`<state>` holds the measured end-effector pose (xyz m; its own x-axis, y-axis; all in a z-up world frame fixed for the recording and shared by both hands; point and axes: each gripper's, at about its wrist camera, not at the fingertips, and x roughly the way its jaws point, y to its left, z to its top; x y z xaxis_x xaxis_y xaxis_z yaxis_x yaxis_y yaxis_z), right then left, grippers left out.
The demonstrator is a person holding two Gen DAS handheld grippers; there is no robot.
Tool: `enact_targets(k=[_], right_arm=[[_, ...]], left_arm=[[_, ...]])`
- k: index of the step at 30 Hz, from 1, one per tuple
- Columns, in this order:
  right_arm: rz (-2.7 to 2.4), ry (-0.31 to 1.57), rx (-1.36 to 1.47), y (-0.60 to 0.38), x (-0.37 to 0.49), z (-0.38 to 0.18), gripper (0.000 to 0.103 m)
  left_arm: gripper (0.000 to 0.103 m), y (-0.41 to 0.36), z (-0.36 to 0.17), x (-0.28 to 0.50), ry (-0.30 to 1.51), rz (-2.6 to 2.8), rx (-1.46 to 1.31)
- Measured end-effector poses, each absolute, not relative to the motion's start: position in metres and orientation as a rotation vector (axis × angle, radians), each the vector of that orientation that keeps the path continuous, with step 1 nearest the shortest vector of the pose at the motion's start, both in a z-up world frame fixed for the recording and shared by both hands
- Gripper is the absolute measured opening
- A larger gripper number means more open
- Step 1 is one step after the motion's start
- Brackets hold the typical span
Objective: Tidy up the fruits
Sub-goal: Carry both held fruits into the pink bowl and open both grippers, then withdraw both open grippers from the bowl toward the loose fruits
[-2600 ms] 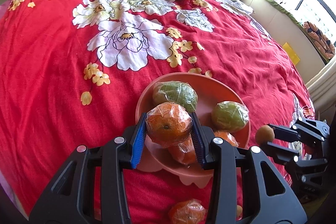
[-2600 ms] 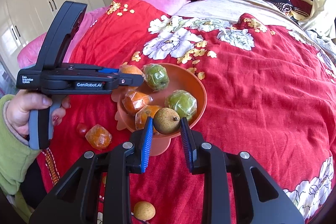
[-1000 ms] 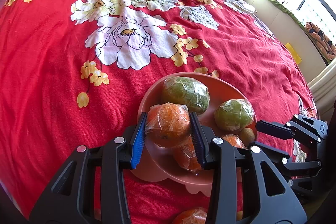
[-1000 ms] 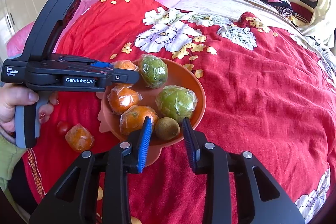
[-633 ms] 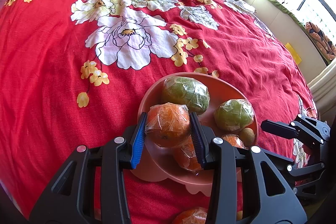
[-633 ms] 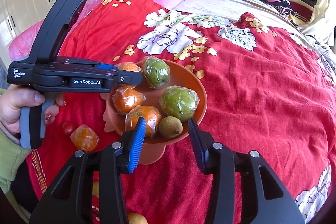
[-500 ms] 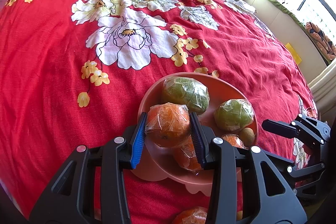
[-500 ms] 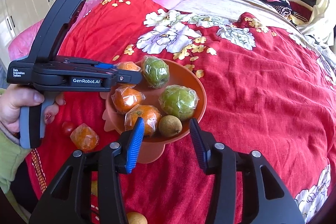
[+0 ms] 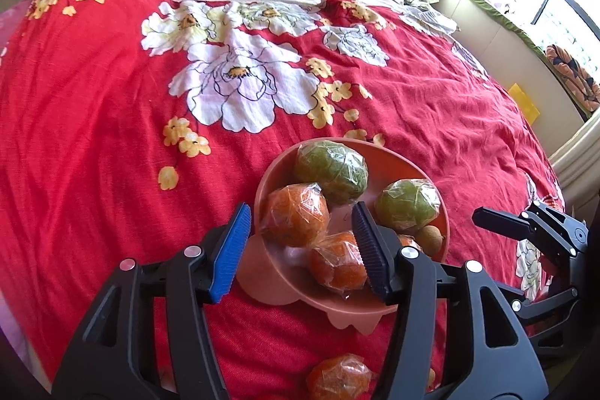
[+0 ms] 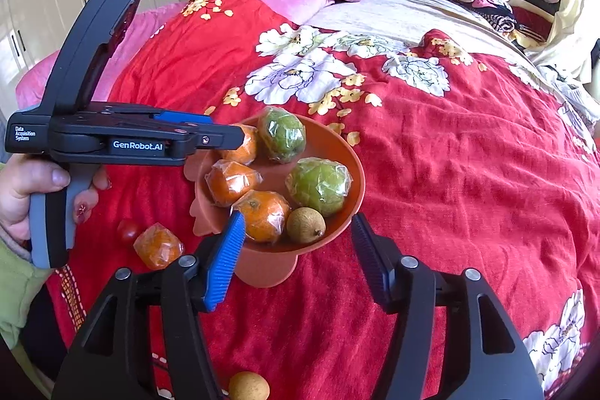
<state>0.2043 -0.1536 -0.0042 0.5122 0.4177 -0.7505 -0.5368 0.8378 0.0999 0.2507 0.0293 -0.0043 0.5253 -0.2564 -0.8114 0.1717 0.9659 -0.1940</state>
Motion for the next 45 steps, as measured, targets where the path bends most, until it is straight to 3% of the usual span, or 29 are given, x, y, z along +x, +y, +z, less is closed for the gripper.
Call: enact_targets(k=[15,24,45], right_arm=[[0.566,0.799,-0.15,-0.156,0.185,0.021,0.076],[0.565,0.764,-0.141,-0.159,0.173,0.036,0.084],[0.617,0.756,-0.189,-0.142,0.135,0.041,0.088]], left_arm=[[0.081,0.037,0.032,0.219,0.918,-0.228,-0.091],[0.092,0.045,0.052,0.197,0.866,-0.199,-0.086],[0.093,0.061,0.051,0.15,0.848,-0.132,-0.065]])
